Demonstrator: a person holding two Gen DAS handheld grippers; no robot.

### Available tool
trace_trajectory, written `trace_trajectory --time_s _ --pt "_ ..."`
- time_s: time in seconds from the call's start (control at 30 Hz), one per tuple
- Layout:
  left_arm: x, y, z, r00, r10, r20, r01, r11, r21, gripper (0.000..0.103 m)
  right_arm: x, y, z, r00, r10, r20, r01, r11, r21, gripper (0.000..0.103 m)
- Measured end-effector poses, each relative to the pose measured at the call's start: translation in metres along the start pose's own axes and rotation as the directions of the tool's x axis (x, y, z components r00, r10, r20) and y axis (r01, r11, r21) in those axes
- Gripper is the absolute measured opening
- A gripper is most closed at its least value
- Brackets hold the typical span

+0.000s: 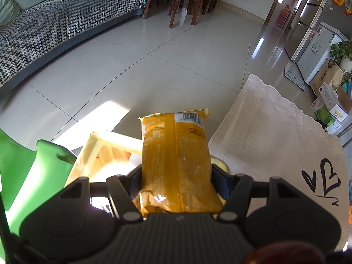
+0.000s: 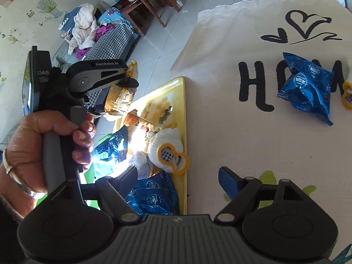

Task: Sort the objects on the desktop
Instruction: 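Open the left gripper over the tray while the right releases the blue packet, then move both open grippers back over the blue packet and glove on the cloth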

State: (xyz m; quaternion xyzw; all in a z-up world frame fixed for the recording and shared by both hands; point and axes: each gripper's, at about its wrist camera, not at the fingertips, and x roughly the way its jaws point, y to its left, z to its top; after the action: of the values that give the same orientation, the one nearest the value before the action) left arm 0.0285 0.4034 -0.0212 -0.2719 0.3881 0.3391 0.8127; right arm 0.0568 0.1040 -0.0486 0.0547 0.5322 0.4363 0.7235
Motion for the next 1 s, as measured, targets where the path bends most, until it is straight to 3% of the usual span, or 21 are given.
trace_trajectory --time_s 0.13,0.2,0.4,0.5,0.73,1.0 --pt "0.016 -0.012 -0.007 0.999 0.038 -0.029 -0.036 0.999 0.040 0.066 -0.014 -0.007 0.003 1.000 -0.002 0.017 0.002 1.000 0.013 0.081" --pt "0.021 -0.015 -0.011 0.997 0.064 -0.043 -0.062 0.997 0.039 0.080 -0.017 -0.011 0.006 1.000 0.003 0.020 -0.004 1.000 0.024 0.081" --pt "0.009 -0.021 -0.014 0.998 0.063 -0.032 -0.062 0.998 0.019 0.097 -0.041 -0.022 0.018 0.999 -0.006 0.050 0.003 0.998 0.057 0.081" --pt "-0.006 -0.031 -0.013 0.999 0.049 -0.002 -0.049 0.998 0.025 0.100 -0.063 -0.029 0.032 0.994 -0.039 0.099 0.030 0.995 0.090 0.081" --pt "-0.046 -0.071 -0.029 0.999 -0.024 0.043 0.019 0.992 0.122 0.102 -0.112 -0.067 0.058 0.962 -0.217 0.167 0.175 0.957 0.232 0.086" --pt "-0.075 -0.124 -0.069 0.991 -0.137 -0.007 0.135 0.965 0.225 0.102 -0.145 -0.111 0.071 0.932 -0.322 0.164 0.250 0.902 0.352 0.086"
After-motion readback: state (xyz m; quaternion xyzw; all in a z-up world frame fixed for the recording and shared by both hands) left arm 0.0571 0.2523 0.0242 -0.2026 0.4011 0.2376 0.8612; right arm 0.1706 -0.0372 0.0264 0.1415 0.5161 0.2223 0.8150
